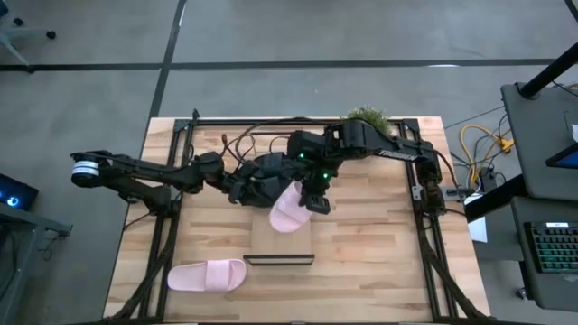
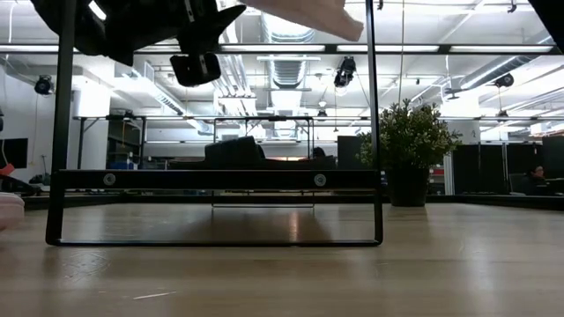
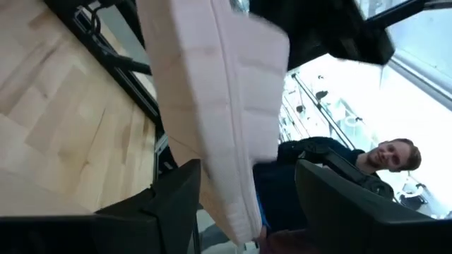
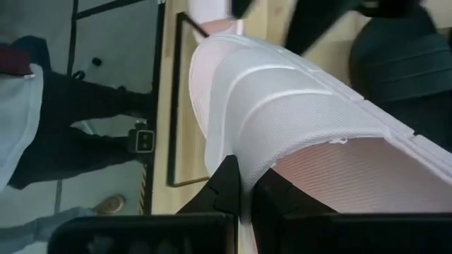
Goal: Pick and place slides into the shelf
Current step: Put the right light pink slide on the shelf
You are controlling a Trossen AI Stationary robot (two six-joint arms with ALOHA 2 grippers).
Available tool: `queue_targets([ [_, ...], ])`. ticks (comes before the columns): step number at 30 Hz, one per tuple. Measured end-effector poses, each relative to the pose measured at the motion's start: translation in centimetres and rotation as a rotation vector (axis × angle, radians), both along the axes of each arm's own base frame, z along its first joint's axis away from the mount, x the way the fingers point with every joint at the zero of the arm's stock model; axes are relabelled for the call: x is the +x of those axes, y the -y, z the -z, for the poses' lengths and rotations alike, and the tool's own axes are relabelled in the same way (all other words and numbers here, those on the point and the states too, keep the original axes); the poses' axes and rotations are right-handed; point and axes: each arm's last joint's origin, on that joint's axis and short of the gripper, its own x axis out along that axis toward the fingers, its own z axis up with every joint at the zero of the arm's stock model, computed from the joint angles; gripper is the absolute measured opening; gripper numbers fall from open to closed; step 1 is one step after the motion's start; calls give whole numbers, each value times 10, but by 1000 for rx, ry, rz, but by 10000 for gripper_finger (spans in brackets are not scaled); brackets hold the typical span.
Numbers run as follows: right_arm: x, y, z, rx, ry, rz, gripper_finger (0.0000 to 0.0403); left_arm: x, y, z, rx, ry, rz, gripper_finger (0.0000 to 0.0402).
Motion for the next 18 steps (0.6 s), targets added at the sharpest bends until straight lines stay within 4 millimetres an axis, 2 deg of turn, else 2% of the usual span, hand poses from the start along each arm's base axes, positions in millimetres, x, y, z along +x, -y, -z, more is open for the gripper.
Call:
queue_targets([
  [9, 1, 13, 0, -22, 4, 67, 8, -4, 1, 1, 0, -52, 23, 216],
  [18, 6, 15, -3, -10, 35, 122, 8, -3, 1, 6, 12, -97, 22, 216],
])
